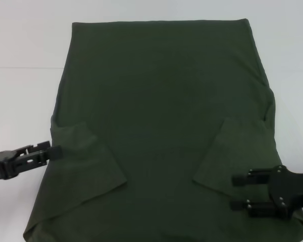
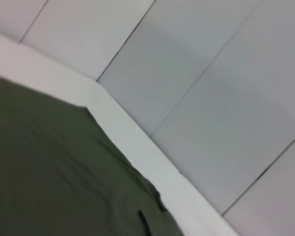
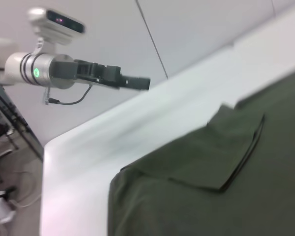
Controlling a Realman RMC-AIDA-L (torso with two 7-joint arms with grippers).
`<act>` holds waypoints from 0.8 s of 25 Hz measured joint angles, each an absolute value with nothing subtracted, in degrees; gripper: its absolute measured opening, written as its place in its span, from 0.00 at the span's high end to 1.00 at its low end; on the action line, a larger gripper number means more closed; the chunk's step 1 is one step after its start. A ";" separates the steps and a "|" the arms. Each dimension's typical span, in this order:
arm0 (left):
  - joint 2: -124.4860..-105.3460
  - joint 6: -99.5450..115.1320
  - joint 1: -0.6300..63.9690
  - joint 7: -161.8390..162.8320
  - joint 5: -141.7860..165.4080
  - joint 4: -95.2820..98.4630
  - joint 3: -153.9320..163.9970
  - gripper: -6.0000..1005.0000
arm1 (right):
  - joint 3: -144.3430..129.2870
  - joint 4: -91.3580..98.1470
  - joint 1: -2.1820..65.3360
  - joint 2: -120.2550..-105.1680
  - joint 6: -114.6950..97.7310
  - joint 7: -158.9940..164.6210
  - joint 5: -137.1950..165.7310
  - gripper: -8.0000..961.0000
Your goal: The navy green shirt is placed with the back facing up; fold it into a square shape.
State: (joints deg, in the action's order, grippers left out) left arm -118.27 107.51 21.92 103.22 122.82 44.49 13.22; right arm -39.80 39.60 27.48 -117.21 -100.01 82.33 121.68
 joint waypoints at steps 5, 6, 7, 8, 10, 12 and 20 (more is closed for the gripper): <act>-117.25 111.55 21.92 114.27 128.36 47.90 13.25 0.17 | -36.36 39.11 23.56 -117.95 -99.84 68.45 118.11 0.30; -117.09 112.15 22.14 116.24 130.68 48.72 13.33 0.17 | -35.43 39.11 23.09 -118.27 -99.62 66.37 118.00 0.30; -116.92 112.57 22.36 117.42 132.32 49.09 13.33 0.17 | -34.46 39.20 22.53 -118.61 -99.26 64.01 117.98 0.23; -116.76 112.97 22.58 118.54 133.91 49.39 13.33 0.17 | -33.86 39.28 22.15 -118.87 -98.93 62.63 118.01 0.17; -116.44 114.18 23.14 121.09 138.47 50.35 13.42 0.17 | -33.27 39.41 21.60 -119.16 -98.07 60.76 118.12 0.08; -116.29 115.13 23.65 122.48 141.83 51.17 13.61 0.17 | -33.23 39.46 21.36 -119.29 -97.46 59.79 118.15 0.05; -115.43 114.58 25.58 130.99 151.37 51.71 13.73 0.17 | -33.22 39.04 20.45 -119.45 -95.31 57.72 118.14 0.01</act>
State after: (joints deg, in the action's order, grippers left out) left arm -115.43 114.58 25.58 130.99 151.37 51.71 13.73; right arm -33.22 39.04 20.45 -119.45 -95.31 57.72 118.14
